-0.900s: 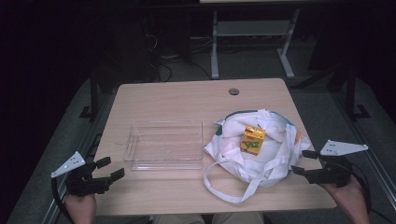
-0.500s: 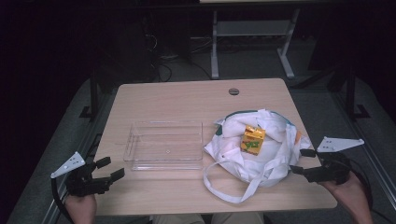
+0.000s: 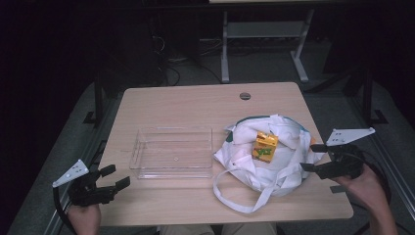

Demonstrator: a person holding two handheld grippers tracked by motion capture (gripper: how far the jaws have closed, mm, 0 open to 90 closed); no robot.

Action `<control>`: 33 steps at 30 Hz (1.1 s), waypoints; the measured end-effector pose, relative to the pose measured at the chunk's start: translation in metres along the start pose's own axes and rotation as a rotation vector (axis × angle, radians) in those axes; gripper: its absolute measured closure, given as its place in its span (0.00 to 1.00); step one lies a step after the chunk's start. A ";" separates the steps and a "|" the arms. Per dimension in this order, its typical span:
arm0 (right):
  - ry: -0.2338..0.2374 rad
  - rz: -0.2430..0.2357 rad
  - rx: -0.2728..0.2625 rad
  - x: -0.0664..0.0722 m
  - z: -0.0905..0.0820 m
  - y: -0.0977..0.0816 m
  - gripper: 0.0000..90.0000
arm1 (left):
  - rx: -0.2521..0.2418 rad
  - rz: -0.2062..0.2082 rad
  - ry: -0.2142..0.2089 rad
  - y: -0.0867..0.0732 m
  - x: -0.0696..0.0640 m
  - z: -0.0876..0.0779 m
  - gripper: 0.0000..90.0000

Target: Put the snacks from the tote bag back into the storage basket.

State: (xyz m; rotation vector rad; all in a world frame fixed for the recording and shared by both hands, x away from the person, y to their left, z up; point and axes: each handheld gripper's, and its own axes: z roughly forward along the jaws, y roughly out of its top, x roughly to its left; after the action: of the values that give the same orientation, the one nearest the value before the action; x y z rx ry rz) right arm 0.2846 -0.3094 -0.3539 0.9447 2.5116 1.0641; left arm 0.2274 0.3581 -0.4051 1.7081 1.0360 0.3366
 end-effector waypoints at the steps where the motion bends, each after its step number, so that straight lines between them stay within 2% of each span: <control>1: 0.001 -0.017 0.004 0.000 0.000 0.007 0.26 | 0.000 -0.004 0.001 0.000 0.000 0.000 0.14; 12: 0.016 -0.074 0.046 -0.004 0.008 0.043 0.26 | -0.005 -0.012 -0.002 0.000 0.000 0.000 0.14; 25: 0.039 -0.099 0.110 -0.010 0.024 0.070 0.26 | -0.010 -0.017 0.000 0.000 0.001 -0.001 0.14; 28: 0.039 -0.126 0.132 -0.012 0.029 0.080 0.26 | -0.012 -0.018 -0.001 -0.001 0.002 -0.001 0.14; 33: 0.054 -0.138 0.157 -0.014 0.038 0.090 0.26 | -0.012 -0.023 -0.001 -0.001 0.001 0.000 0.14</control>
State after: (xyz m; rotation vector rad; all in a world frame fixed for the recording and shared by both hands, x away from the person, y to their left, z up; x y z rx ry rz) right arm 0.3542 -0.2506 -0.3164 0.7769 2.6923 0.8735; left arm 0.2276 0.3595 -0.4059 1.6847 1.0499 0.3268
